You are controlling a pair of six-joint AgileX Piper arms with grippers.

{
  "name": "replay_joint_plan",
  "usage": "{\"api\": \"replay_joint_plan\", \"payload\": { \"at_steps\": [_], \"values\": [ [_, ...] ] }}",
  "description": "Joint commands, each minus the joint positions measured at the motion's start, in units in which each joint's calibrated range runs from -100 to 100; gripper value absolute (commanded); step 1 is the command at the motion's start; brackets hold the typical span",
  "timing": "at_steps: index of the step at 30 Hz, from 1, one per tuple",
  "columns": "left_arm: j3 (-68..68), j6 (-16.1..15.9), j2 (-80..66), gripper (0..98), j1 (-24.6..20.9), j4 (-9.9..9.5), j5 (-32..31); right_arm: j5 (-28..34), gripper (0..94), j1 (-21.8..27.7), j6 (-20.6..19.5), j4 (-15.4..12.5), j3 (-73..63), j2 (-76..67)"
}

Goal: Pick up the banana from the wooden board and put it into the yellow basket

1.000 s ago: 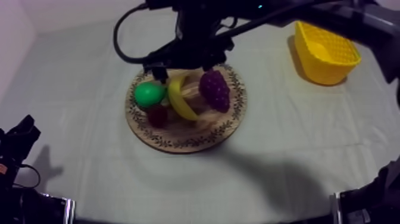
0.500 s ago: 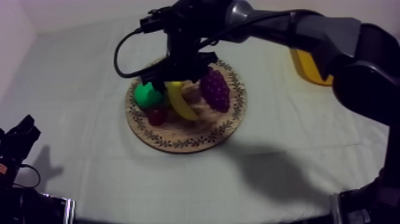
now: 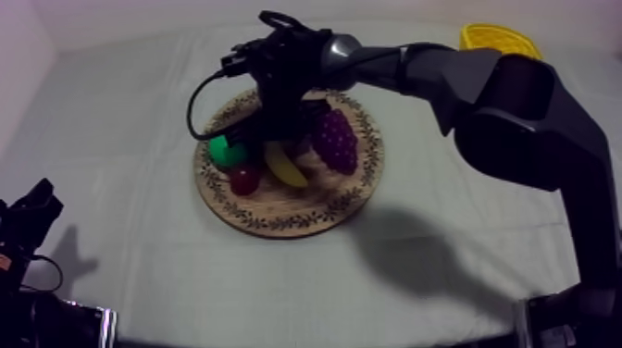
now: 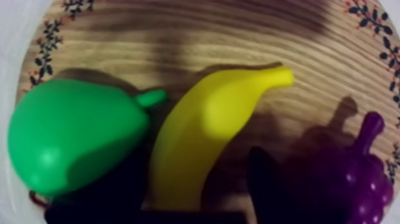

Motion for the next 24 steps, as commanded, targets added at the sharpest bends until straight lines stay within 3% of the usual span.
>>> {"api": "replay_joint_plan", "payload": {
  "at_steps": [1, 5, 8, 17, 24],
  "values": [
    [0.0, 0.0, 0.0, 0.1, 0.0, -0.03, 0.0, -0.5, 37.9, 0.0, 0.1, 0.2, -0.2, 0.6],
    [0.0, 0.0, 0.0, 0.1, 0.0, -0.03, 0.0, -1.9, 21.1, 0.2, -0.3, 0.6, 0.2, 0.5],
    [0.0, 0.0, 0.0, 0.1, 0.0, -0.03, 0.0, -2.7, 14.6, 0.3, -0.7, 1.0, 1.6, -1.4],
    [0.0, 0.0, 0.0, 0.1, 0.0, -0.03, 0.0, -1.7, 11.3, 0.3, -1.3, 1.7, 7.4, -12.7],
    [0.0, 0.0, 0.0, 0.1, 0.0, -0.03, 0.0, -0.6, 11.3, 1.9, -1.6, 4.2, 13.6, -24.6]
  ]
}}
